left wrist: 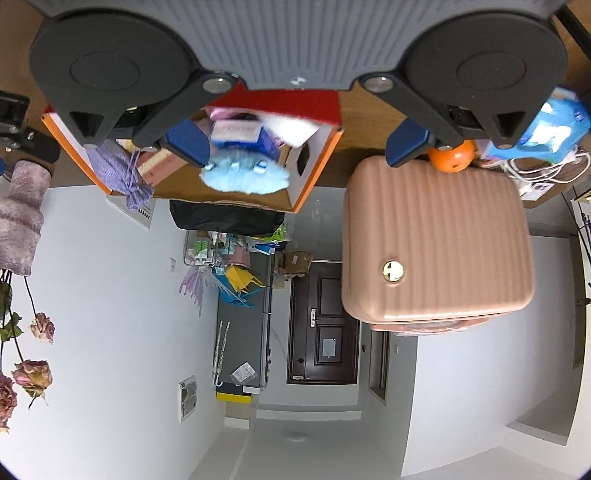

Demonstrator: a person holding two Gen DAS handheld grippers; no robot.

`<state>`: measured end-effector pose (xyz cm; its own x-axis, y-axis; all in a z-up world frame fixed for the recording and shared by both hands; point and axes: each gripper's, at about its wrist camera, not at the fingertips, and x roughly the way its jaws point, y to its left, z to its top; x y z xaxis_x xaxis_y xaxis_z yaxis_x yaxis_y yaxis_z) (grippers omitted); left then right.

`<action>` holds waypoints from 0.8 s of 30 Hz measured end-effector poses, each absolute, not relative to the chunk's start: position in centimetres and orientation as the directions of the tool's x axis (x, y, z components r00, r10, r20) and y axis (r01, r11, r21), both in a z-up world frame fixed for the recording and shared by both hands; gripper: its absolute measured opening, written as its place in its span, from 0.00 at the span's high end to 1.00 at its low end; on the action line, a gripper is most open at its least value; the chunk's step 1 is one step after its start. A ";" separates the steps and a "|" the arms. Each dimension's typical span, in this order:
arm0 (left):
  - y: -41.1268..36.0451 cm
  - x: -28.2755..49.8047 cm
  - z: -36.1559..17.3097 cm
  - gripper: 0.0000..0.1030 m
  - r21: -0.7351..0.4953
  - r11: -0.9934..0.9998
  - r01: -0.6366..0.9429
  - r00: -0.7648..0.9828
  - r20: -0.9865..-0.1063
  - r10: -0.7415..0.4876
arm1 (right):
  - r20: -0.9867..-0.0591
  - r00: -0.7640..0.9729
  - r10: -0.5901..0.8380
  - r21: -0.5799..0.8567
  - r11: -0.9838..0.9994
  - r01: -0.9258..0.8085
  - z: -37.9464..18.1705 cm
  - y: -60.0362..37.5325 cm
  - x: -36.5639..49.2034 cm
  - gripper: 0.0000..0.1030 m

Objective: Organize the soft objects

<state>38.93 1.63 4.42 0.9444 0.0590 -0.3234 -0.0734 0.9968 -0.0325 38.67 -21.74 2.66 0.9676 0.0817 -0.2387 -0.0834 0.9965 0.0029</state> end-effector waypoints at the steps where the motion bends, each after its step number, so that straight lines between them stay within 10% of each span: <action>1: 1.8 38.3 4.4 0.00 -0.032 0.997 -0.075 0.945 -0.322 0.061 | -0.232 0.969 0.083 0.010 0.997 -0.082 2.6 -21.8 38.0 0.00; 24: 2.4 22.4 4.0 0.00 -0.007 0.999 -0.053 0.964 -0.261 0.050 | -0.152 0.977 0.146 0.007 0.989 -0.147 1.4 -20.8 21.1 0.00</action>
